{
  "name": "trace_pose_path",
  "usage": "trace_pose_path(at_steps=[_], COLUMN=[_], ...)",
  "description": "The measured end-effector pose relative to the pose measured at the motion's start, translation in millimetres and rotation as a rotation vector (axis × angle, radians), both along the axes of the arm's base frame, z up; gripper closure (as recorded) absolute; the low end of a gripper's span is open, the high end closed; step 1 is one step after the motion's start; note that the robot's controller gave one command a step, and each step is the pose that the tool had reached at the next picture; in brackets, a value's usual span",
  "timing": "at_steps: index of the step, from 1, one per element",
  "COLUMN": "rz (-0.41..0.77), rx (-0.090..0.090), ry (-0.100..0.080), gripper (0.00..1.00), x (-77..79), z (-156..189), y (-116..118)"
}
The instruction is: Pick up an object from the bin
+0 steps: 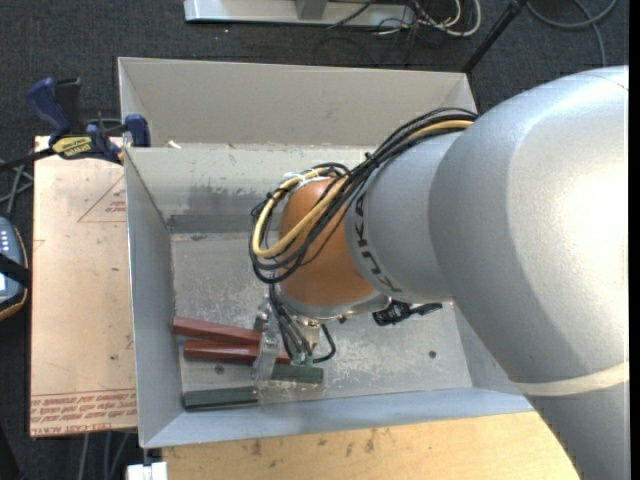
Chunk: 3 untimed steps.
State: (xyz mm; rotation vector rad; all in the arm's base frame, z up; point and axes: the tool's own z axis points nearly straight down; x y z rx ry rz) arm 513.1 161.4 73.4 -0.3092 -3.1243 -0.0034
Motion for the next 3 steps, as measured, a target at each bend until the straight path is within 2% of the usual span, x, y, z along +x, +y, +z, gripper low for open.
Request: trace_pose_path(at_steps=[1, 2, 3], rz=[0.0, 0.104, 0.105], rx=[0.0, -0.001, -0.001], ry=[0.0, -0.007, -0.004], gripper=[1.0, 1.0, 1.0], x=[0.0, -2.8, -3.5], z=[0.0, 154.8, 153.5], y=[0.0, 3.3, 3.2])
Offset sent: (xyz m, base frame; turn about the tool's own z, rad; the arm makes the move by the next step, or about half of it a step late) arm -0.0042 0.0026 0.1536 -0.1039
